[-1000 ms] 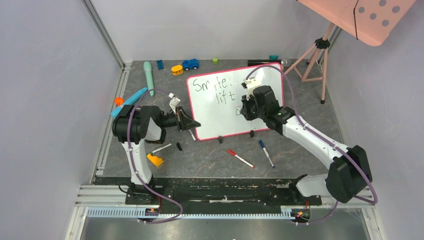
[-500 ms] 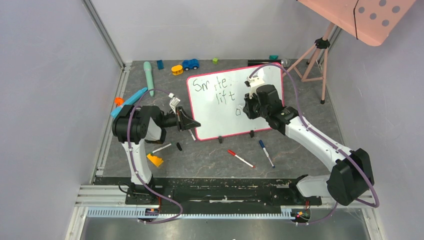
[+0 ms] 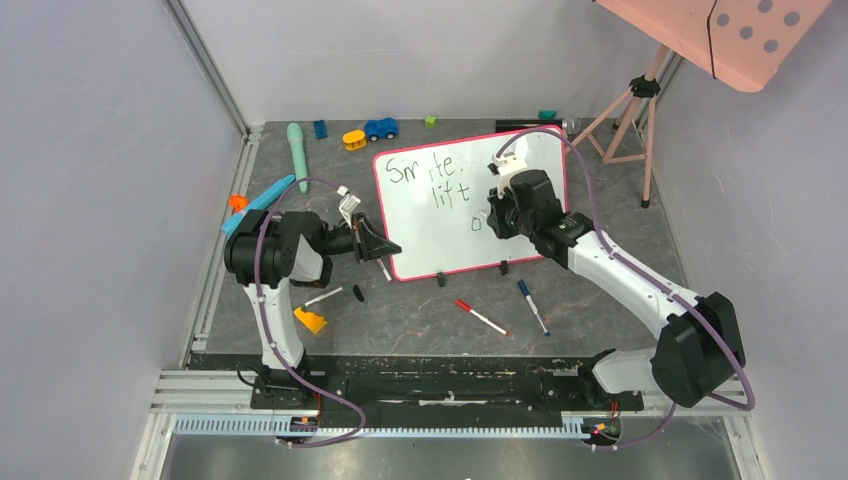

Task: Write a sentence on the whiteboard

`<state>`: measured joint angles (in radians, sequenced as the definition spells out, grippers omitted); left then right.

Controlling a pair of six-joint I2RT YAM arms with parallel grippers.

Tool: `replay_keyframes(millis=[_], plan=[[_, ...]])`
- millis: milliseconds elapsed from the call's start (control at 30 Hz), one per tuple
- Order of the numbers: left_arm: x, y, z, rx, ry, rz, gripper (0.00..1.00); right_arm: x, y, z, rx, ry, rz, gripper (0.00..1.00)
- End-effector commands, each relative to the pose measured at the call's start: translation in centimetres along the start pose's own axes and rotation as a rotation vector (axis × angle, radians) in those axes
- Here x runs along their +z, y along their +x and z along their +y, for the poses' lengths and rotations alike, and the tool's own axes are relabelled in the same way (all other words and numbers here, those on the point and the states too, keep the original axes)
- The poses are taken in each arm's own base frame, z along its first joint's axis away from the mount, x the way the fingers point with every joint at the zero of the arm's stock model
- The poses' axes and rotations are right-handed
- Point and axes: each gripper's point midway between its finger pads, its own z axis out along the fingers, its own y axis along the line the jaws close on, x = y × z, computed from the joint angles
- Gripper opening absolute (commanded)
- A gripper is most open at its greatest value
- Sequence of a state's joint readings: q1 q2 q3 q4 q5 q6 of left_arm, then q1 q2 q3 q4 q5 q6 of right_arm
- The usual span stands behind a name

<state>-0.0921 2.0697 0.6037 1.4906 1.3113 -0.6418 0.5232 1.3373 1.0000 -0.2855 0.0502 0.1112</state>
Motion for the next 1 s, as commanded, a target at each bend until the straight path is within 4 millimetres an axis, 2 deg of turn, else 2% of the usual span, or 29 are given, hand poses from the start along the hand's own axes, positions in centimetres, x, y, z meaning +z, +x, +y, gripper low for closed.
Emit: replay_keyframes(millis=[0, 167, 400, 633, 800, 967], plan=[[0.1, 0.6, -0.4, 0.131, 0.044, 0.018, 0.14, 0.5, -0.4, -0.3, -0.007, 0.009, -0.018, 0.0], [0.1, 0.6, -0.4, 0.132, 0.044, 0.018, 0.14, 0.6, -0.5, -0.4, -0.008, 0.016, -0.023, 0.0], [0.1, 0.5, -0.3, 0.134, 0.043, 0.017, 0.14, 0.4, -0.1, -2.0, 0.002, 0.112, -0.001, 0.0], [0.2, 0.6, -0.4, 0.131, 0.045, 0.018, 0.14, 0.0, -0.3, -2.8, 0.009, 0.154, -0.007, 0.0], [0.1, 0.5, -0.4, 0.131, 0.045, 0.018, 0.14, -0.2, -0.9, -1.9, 0.012, 0.105, -0.025, 0.0], [0.1, 0.6, -0.4, 0.13, 0.044, 0.017, 0.14, -0.9, -2.5, -1.0, 0.008, 0.048, -0.098, 0.0]])
